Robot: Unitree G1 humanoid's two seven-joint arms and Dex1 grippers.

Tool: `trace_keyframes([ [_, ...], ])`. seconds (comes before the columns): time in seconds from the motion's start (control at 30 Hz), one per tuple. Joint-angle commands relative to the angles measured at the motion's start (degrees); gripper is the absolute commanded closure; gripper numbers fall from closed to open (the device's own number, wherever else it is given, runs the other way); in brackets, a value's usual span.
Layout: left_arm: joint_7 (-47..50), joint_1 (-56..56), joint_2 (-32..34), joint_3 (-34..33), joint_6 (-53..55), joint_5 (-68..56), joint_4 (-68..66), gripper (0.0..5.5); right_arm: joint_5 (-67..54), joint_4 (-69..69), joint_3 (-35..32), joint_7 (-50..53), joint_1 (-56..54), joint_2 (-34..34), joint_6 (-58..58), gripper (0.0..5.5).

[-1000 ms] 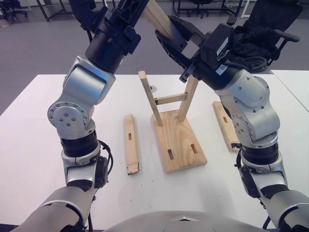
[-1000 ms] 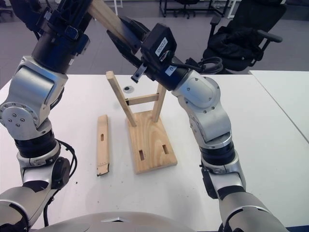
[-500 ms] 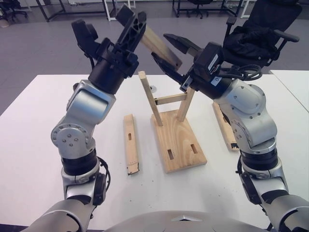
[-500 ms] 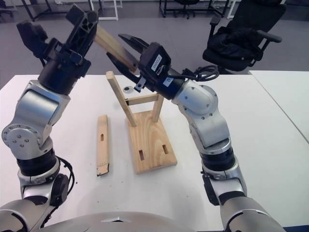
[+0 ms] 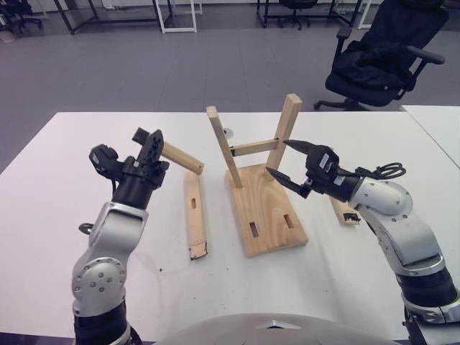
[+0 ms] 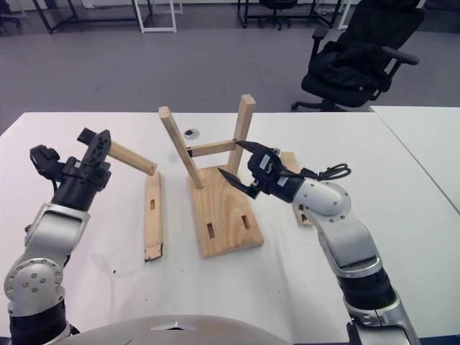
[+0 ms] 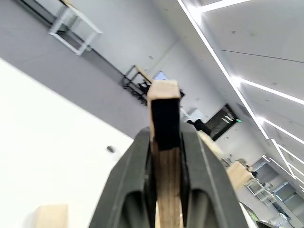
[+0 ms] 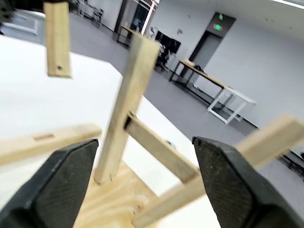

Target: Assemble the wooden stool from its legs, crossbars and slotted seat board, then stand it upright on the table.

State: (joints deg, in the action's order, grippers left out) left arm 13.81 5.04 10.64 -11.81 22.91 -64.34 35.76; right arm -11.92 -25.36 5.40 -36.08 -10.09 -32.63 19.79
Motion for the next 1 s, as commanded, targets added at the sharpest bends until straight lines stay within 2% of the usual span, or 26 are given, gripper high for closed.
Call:
trace_keyframes([
  [0.03,1.3,6.7,-3.8,2.2,-1.8,7.3,-0.4,5.10,2.0,3.3,-0.5,1.1,1.7,0.6,-3.1,1.80],
  [0.33,0.1,8.2,-8.9,2.0,-4.3,14.1,-3.7,5.10,10.7,14.9,0.3,3.2,5.9,0.1,-11.9,1.80],
  [0.57,-1.1,5.9,-13.0,2.7,-6.5,18.0,-9.3,5.10,13.1,18.9,1.6,3.6,5.6,2.0,-15.2,1.80],
  [0.77,-3.6,4.6,-13.6,2.8,-8.0,22.8,-13.9,5.10,13.2,20.8,1.7,3.8,4.9,2.5,-16.5,1.80],
  [1.0,-1.8,7.6,-13.2,4.8,-6.3,30.4,-11.9,5.10,14.0,21.2,1.9,3.8,5.0,2.7,-17.1,1.80],
])
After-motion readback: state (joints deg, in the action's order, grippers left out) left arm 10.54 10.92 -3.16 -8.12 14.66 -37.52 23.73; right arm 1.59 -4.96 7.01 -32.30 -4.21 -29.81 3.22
